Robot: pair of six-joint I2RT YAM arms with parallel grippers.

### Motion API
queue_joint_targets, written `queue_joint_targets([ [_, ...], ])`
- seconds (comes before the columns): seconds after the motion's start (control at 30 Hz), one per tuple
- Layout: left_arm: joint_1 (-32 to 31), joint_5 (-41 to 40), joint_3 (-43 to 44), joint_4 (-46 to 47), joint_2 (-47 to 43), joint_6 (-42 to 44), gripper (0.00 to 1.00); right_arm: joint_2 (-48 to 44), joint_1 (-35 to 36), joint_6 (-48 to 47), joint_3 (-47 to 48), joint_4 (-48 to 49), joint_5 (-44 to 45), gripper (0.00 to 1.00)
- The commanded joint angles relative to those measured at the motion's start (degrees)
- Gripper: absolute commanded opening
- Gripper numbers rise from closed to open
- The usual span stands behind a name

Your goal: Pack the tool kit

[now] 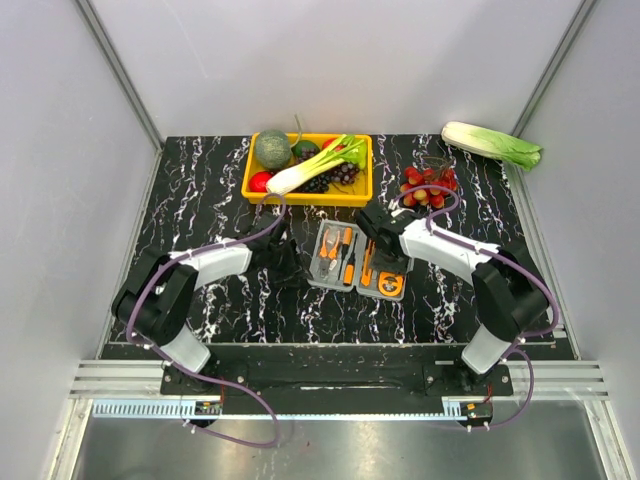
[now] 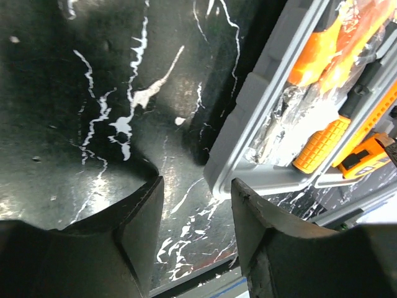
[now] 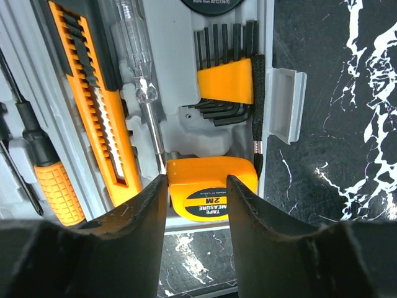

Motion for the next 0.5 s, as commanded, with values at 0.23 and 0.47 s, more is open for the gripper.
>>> queue_joint_targets([
  [0.23,-0.1,-3.0,5.0,-1.6,1.2,3.5,0.49,1.9,0.0,-1.9,-3.8,2.8,-2.5,0.43],
  [0.47,-0.1,-2.7,4.9,-1.6,2.7,3.5,0.42,3.4,0.0,-3.2,-7.5,4.7,-5.2,0.38],
])
